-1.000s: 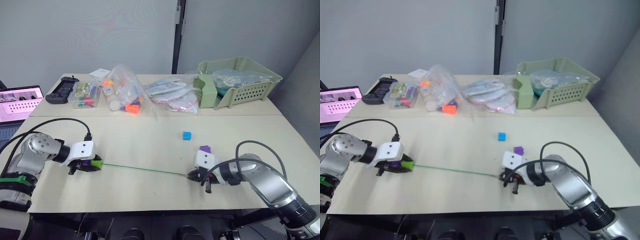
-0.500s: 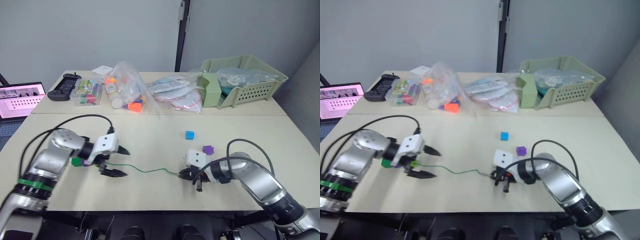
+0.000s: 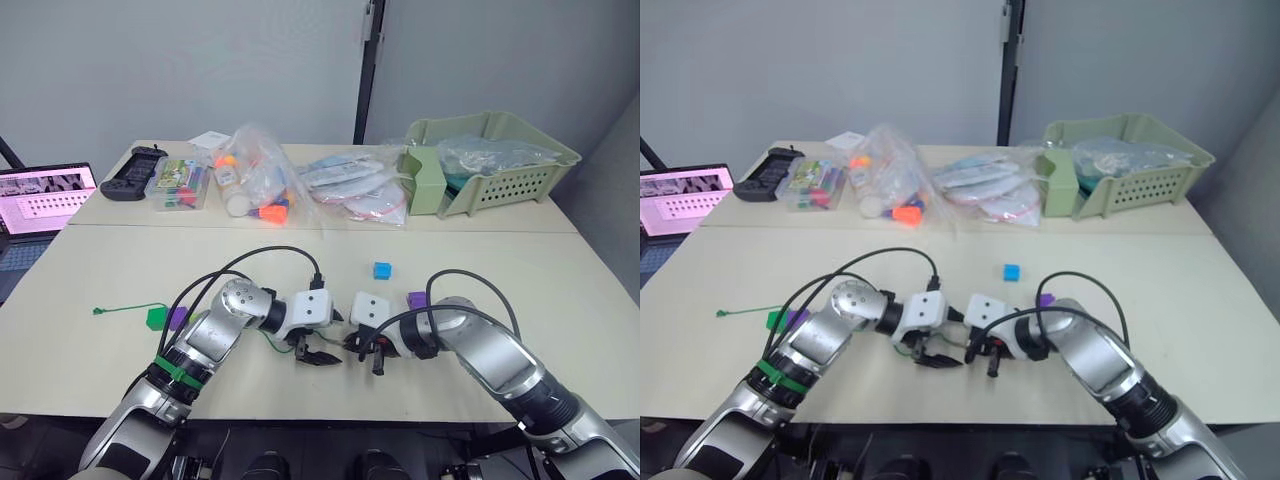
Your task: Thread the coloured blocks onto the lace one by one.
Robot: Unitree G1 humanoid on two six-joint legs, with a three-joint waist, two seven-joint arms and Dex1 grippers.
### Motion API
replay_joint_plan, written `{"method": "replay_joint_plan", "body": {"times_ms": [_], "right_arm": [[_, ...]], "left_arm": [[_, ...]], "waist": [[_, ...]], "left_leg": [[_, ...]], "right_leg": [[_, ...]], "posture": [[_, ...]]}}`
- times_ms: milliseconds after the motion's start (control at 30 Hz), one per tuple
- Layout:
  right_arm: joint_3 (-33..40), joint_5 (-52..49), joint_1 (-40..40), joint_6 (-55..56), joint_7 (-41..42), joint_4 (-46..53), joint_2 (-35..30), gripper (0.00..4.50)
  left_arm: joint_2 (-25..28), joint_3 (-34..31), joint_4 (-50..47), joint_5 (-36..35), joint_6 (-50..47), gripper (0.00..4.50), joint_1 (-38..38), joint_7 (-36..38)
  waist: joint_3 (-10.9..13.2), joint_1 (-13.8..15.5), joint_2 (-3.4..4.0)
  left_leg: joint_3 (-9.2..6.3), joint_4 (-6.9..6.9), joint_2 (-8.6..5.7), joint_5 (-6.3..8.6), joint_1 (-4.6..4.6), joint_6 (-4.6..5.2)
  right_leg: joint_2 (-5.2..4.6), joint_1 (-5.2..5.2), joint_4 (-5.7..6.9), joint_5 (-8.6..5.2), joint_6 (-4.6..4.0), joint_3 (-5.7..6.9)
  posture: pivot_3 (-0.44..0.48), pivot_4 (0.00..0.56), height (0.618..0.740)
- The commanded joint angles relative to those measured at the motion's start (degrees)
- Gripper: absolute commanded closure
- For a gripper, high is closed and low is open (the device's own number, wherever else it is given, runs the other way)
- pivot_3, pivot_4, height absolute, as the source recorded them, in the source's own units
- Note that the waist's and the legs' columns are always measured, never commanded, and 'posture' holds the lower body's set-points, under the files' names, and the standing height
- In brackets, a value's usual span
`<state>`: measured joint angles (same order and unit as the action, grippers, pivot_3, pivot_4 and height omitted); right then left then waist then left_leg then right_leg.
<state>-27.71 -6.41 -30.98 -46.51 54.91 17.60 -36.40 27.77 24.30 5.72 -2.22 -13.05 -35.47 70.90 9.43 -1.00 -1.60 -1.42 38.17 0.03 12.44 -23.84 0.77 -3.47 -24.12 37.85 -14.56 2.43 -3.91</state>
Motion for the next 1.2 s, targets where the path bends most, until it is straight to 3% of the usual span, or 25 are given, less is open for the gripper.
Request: {"method": "replay_joint_plan", "body": {"times_ms": [33,333,367,667,933,1133,1167,1200], "right_arm": [[0.6,-0.3,-0.6,-1.1,-0.1,1.6,-0.3,4.5],[0.9,-0.6,-0.8,-1.9,0.2,1.8,-0.6,4.5],[0.9,-0.6,-0.9,-1.9,0.3,1.8,-0.6,4.5],[1.2,-1.0,-1.0,-1.8,0.2,1.6,-0.9,4.5],[1.3,-1.3,-0.9,-2.1,-0.1,2.1,-1.3,4.5],[1.5,-1.6,-1.1,-2.4,-0.2,2.5,-1.5,4.5],[1.5,-1.6,-1.0,-2.5,-0.2,2.5,-1.6,4.5],[1.5,-1.6,-1.0,-2.6,-0.3,2.6,-1.7,4.5]], "left_arm": [[0.0,-0.1,-1.6,-0.3,-0.8,1.41,-1.5,0.5],[1.7,0.1,-2.2,0.5,-1.2,4.4,-1.4,1.5],[2.0,0.3,-2.2,0.8,-0.9,4.46,-1.3,1.4],[1.8,-0.4,-2.1,0.8,-0.7,4.46,-1.0,0.1],[3.0,0.1,-5.2,0.2,-2.9,2.04,-0.9,1.4],[3.1,0.4,-4.4,1.0,-2.1,2.04,-0.8,1.0],[3.0,0.4,-4.1,1.1,-2.0,2.46,-0.7,0.9],[3.0,0.4,-3.9,1.2,-1.9,2.57,-0.7,0.9]], "waist": [[0.0,0.0,0.0],[0.0,0.0,0.0],[0.0,0.1,0.0],[0.0,0.1,0.0],[0.0,0.1,0.0],[0.0,0.1,0.0],[0.0,0.1,0.0],[0.0,0.1,0.0]], "left_leg": [[0.0,0.02,0.0,0.0,0.0,0.0],[0.0,0.05,-0.01,0.0,0.0,0.0],[0.0,0.05,-0.01,0.0,0.0,0.0],[0.0,0.06,-0.02,0.0,0.0,0.0],[-0.01,0.07,-0.02,0.0,0.0,0.0],[0.0,0.07,-0.03,0.0,0.0,0.0],[0.0,0.07,-0.03,0.0,0.0,0.0],[0.0,0.07,-0.03,0.0,0.0,0.0]], "right_leg": [[0.0,0.01,-0.01,0.0,0.0,0.0],[-0.01,0.03,-0.01,0.0,0.0,0.0],[-0.01,0.03,0.0,0.0,0.0,0.0],[-0.02,0.04,-0.01,0.0,0.0,0.0],[-0.02,0.04,0.0,0.0,0.0,0.0],[-0.02,0.04,0.0,0.0,0.0,0.0],[-0.02,0.04,0.0,0.0,0.0,0.0],[-0.02,0.04,0.0,0.0,0.0,0.0]], "posture": [[0.0,0.15,0.74],[0.0,0.15,0.74],[0.0,0.15,0.74],[0.0,0.15,0.74],[0.0,0.15,0.74],[0.0,0.15,0.74],[0.0,0.15,0.74],[0.0,0.15,0.74]]}}
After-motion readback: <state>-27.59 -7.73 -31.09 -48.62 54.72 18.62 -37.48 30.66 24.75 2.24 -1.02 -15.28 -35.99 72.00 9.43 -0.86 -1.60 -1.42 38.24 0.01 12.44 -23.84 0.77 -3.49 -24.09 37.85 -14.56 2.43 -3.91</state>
